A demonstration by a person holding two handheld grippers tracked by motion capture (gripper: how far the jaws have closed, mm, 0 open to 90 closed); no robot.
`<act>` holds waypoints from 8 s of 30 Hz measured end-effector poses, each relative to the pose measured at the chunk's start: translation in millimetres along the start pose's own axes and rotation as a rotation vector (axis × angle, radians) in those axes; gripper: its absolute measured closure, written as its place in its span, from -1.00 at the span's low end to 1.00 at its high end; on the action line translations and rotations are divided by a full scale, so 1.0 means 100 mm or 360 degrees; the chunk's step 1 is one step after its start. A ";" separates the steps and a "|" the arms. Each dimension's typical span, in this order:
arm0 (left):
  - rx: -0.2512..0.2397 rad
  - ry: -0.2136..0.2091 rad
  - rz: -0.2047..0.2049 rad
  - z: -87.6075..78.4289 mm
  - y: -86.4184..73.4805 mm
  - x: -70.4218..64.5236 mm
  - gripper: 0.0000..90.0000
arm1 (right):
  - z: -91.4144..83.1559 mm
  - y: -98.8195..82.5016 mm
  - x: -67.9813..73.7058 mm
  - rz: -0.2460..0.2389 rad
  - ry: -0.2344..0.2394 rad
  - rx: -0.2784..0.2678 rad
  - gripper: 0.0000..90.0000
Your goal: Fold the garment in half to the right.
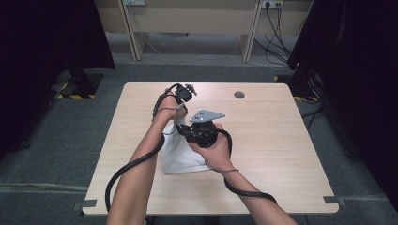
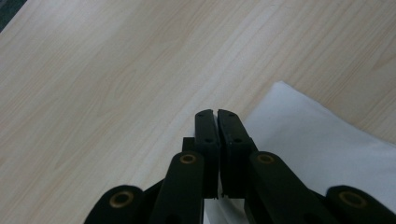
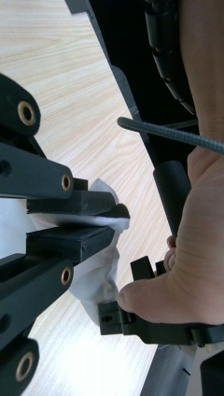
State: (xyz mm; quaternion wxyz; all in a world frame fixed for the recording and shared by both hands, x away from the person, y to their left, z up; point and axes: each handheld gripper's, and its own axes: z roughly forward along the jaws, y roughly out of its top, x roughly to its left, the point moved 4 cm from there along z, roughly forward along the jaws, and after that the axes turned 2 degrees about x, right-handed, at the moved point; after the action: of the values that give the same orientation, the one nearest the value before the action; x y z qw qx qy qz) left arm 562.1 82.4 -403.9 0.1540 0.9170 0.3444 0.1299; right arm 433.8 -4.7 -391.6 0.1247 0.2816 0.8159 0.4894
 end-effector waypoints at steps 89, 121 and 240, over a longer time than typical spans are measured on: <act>0.0014 -0.0098 0.0181 0.31 0.29 -0.52 0.92 | -0.28 -0.46 -0.20 0.0050 -0.0082 0.0058 0.84; 0.0035 -0.0124 0.0183 0.45 0.29 -0.60 0.91 | -0.29 -0.63 -0.25 0.0074 -0.0095 0.0092 0.83; 0.0056 -0.0157 0.0206 0.67 0.31 -0.80 0.86 | -0.22 -1.20 -0.30 0.0104 -0.0104 0.0281 0.79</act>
State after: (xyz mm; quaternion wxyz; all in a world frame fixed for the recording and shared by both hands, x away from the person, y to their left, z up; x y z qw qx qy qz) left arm 545.0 -6.9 -464.4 0.1460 0.9452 0.2784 0.0882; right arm 406.8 -81.3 -487.1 0.1099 0.3337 0.8417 0.4099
